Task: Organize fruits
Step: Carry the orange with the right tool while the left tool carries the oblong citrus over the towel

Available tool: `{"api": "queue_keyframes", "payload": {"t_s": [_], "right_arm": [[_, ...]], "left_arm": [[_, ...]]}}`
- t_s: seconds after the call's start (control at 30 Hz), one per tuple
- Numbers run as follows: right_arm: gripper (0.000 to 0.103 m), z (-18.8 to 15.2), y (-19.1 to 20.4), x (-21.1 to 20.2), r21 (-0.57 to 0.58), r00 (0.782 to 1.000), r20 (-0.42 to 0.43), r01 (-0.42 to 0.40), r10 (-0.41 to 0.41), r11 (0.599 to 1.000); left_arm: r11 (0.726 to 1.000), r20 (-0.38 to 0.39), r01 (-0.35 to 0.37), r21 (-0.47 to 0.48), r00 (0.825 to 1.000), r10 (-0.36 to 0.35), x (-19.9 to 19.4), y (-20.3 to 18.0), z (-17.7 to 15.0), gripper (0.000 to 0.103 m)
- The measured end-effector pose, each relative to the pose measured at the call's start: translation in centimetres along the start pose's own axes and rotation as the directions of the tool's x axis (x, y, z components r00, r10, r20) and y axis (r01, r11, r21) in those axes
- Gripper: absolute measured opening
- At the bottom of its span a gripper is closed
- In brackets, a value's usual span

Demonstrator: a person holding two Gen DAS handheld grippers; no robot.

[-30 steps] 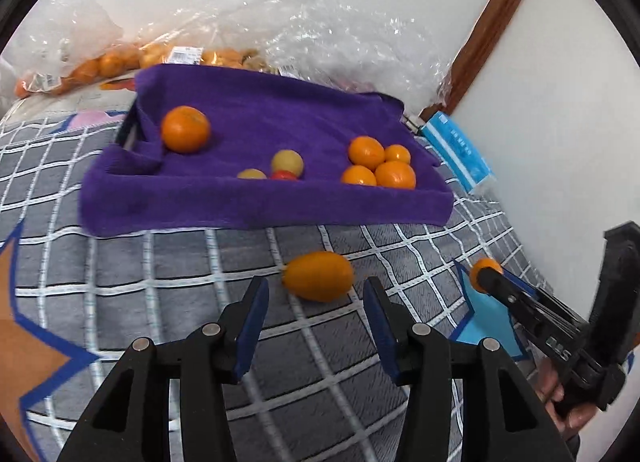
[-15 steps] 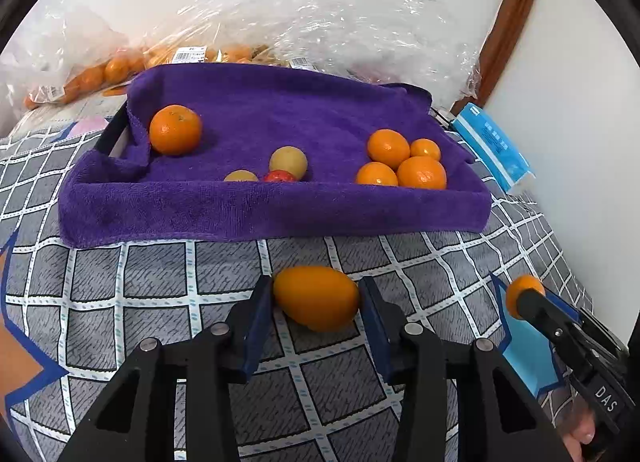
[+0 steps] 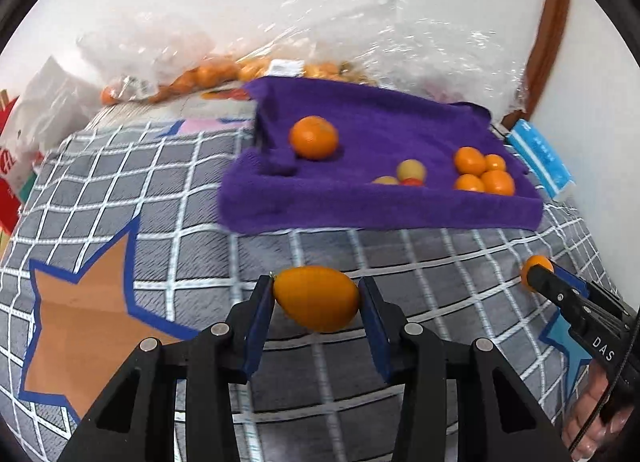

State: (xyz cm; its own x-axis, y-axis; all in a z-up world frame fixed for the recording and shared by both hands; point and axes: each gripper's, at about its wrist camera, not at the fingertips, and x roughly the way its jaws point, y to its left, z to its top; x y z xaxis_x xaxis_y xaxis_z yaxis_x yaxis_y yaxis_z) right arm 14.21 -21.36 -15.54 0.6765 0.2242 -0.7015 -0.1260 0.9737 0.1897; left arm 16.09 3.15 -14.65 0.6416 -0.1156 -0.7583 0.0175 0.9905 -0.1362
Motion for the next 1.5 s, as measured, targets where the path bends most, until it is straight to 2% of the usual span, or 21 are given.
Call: {"api": "queue_keyframes", "payload": {"t_s": [0.1,0.23,0.3,0.5,0.73,0.93,1.2,1.5], "right_arm": [[0.034,-0.3,0.5,0.8,-0.002,1.000,-0.014,0.004,-0.004,1.000],[0.034,-0.7,0.4,1.5,0.011,0.999,-0.023,0.032,-0.031,0.999],[0.034,-0.6,0.3,1.5,0.021,0.999,-0.015,0.036,-0.036,0.999],[0.035,-0.5,0.6,2.7,0.011,0.997,-0.068,0.049,-0.048,0.999],[0.034,-0.6,1.3,2.7,-0.036,0.993,-0.069,0.091,-0.093,0.995],[0.034,-0.7,1.4,2.8,-0.053,0.991,-0.077,0.104,-0.108,0.993],[0.034,-0.6,0.8,2.7,-0.017,0.992,-0.079,0.097,-0.098,0.995],[0.034,-0.8,1.3,2.6,-0.035,0.990,-0.061,0.124,-0.126,0.992]], "left_arm": [[1.000,-0.022,0.008,0.002,1.000,-0.008,1.1,0.3,-0.2,0.041],[0.998,0.008,-0.041,0.053,0.999,0.041,1.5,-0.6,-0.2,0.041],[0.998,0.013,-0.034,0.060,0.999,0.034,1.4,-0.7,-0.2,0.041],[0.999,0.025,0.035,-0.008,0.999,-0.034,1.1,0.5,0.0,0.041],[0.985,0.064,0.107,-0.135,0.993,-0.099,0.9,2.8,-0.2,0.041],[0.979,0.086,0.121,-0.164,0.990,-0.108,0.7,3.0,-0.3,0.041],[0.980,0.121,0.134,-0.145,0.986,-0.117,0.1,2.9,-0.3,0.040],[0.982,0.137,0.155,-0.109,0.981,-0.139,-0.3,2.3,-0.3,0.041]]}}
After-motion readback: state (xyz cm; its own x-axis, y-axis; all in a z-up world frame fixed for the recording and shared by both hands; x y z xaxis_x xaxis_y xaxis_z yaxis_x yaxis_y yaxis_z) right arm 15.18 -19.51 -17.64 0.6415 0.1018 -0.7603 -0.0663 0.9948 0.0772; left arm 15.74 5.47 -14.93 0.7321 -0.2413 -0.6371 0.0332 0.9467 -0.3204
